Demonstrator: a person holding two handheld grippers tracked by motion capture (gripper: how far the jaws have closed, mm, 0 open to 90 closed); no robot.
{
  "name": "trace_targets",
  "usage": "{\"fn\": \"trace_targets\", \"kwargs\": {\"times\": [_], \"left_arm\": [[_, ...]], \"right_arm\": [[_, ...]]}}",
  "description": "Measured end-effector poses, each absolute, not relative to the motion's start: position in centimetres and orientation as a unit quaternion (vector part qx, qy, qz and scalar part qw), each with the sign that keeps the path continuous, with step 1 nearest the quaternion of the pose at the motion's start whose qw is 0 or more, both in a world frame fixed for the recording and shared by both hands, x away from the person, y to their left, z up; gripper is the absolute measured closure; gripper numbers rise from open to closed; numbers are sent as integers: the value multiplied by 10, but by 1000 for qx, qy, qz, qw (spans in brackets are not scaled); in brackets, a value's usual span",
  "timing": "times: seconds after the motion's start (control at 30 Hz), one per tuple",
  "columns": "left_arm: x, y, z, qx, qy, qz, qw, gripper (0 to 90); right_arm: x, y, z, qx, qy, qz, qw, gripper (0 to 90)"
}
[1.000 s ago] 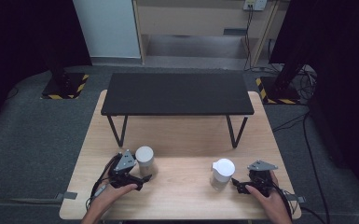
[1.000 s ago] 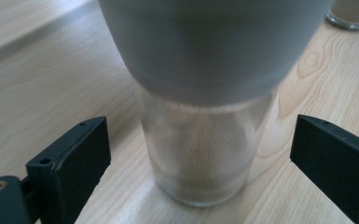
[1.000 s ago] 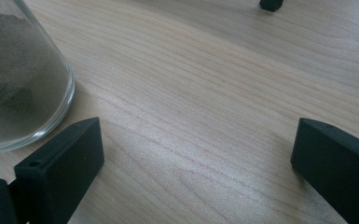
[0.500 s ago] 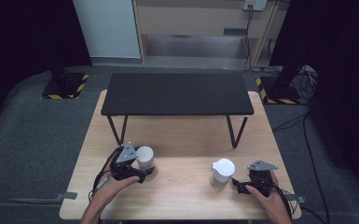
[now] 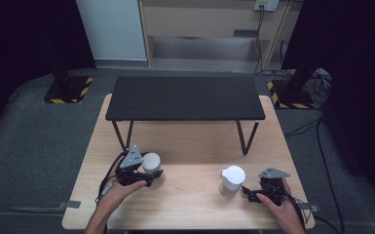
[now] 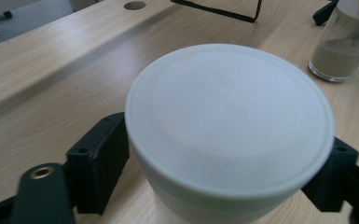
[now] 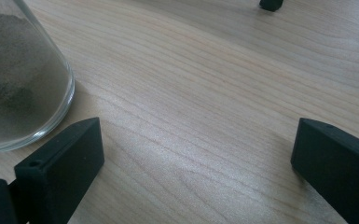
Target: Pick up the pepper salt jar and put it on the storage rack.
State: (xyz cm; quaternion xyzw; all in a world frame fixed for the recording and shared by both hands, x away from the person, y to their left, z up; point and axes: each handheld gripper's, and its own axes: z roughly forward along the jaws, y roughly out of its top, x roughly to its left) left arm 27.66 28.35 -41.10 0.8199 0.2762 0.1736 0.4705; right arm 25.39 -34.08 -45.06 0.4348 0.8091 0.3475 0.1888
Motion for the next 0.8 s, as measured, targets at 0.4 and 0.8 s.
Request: {"fn": "trace_targets", "kwargs": {"times": [0.4, 0.8], "left_arm": [[276, 285, -415, 820, 266, 173, 477, 329], [280, 288, -404, 825, 237, 162, 488, 331]], "right_arm": [[254, -341, -451, 435, 809, 348, 189, 32], [254, -341, -451, 435, 809, 348, 188, 32]]}}
